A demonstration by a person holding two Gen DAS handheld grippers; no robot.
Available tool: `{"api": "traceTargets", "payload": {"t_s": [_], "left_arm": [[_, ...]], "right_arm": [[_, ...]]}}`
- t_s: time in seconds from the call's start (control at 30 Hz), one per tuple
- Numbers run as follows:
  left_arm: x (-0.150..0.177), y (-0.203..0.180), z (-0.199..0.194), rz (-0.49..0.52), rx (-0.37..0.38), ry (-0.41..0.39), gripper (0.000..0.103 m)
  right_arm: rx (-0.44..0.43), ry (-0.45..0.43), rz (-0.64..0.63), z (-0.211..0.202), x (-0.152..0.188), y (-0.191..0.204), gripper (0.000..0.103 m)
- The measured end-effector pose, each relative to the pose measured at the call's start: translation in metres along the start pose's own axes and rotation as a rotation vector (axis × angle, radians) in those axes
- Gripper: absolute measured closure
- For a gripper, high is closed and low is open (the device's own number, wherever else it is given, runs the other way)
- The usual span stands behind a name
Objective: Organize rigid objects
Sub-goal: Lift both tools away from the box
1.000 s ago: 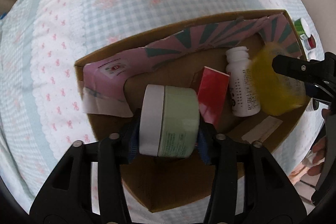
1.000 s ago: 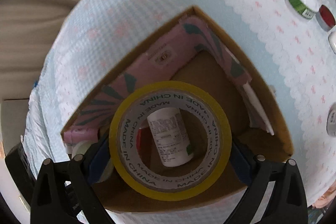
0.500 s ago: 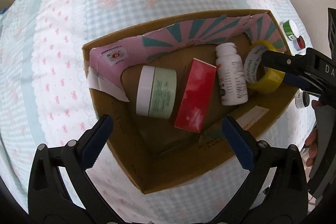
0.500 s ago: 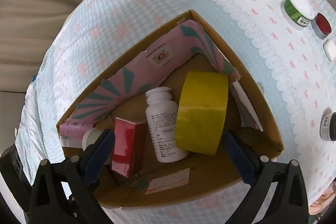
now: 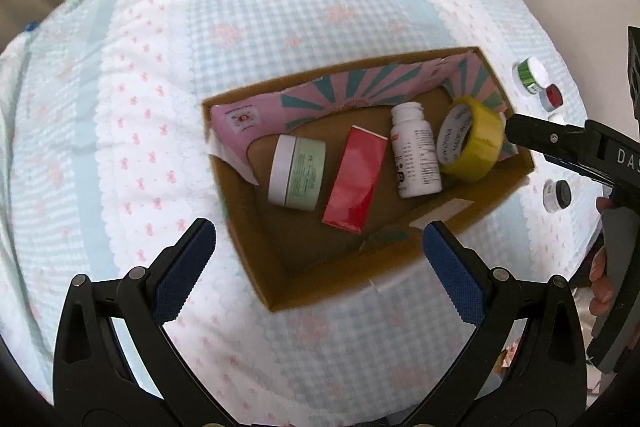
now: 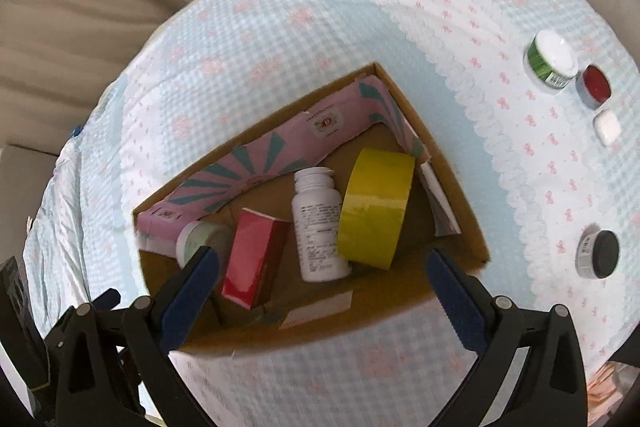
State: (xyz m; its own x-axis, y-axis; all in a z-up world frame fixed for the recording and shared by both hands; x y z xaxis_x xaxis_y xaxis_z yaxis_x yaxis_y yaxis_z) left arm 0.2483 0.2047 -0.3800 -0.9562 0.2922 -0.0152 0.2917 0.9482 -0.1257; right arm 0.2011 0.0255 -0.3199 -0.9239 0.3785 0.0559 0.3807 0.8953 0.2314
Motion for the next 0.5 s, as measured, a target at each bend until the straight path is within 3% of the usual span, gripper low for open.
{"api": "traceTargets", "payload": {"t_s": [0.33,0.5], "left_arm": [[0.061,-0.011,-0.074,-0.083,-0.029,-0.105,0.0],[0.09,-0.021,-0.102,-0.15,0.023,-0.145,0.0]], "right_arm": [[0.005,-0.086,-0.097,-0.079,0.05,0.012,0.0],[0.06,-0.125,-0.147,-0.122,0.073,0.008,0.0]]}}
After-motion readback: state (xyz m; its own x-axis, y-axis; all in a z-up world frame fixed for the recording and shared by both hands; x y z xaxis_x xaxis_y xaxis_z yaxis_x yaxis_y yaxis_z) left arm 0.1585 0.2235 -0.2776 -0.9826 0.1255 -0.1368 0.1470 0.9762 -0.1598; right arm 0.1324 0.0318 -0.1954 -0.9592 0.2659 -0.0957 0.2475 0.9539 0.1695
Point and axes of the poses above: each gripper's, at about its wrist camera, not at the fingertips, and z roughly the way its jaws point, y to its left, x to its underside, the point moved 2 cm from there along z, roughly the way its jaws point, and after that the axes turned 15 degrees about y, right-handed, at the moved point
